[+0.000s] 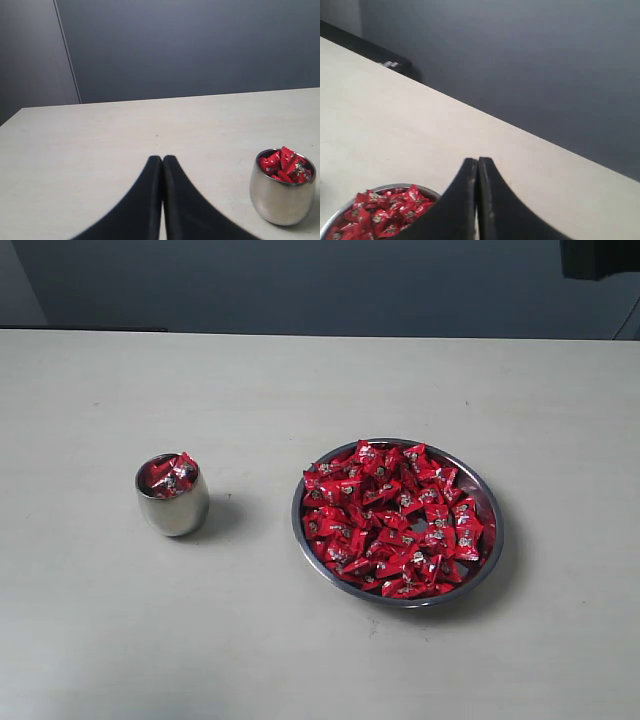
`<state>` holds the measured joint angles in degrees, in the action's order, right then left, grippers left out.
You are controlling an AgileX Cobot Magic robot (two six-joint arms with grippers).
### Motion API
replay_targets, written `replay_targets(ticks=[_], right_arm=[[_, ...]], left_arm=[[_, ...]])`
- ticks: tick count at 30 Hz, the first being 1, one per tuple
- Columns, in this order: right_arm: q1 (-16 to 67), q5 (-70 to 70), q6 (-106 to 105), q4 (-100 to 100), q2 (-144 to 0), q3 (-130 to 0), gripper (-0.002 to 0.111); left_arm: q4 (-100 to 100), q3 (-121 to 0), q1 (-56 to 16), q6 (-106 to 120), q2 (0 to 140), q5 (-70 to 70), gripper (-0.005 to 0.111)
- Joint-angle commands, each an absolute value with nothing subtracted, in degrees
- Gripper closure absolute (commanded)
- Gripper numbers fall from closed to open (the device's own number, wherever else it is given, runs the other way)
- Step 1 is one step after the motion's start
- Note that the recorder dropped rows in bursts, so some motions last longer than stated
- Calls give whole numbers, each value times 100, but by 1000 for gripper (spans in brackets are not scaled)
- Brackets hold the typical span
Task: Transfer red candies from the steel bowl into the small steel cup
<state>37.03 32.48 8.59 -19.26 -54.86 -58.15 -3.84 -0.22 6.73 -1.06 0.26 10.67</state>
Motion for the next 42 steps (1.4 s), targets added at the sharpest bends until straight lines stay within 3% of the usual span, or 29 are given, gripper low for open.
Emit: replay_targets(ticks=[1,21,37,42], right_arm=[[3179,3313,1516,-2396,-5120,-5543,109],[225,1206,1516,-1701,-2387,-2094,109],[-284,574,1506,-1283,0,-62,109],[-260,732,1506,-977,0,0,109]], left_arm=[[-390,0,677,-113,0,1031,106],[-390,0,677,-113,0,1041,106],[-390,0,677,-113,0,1041,106],[-390,0,677,-113,0,1041,106]])
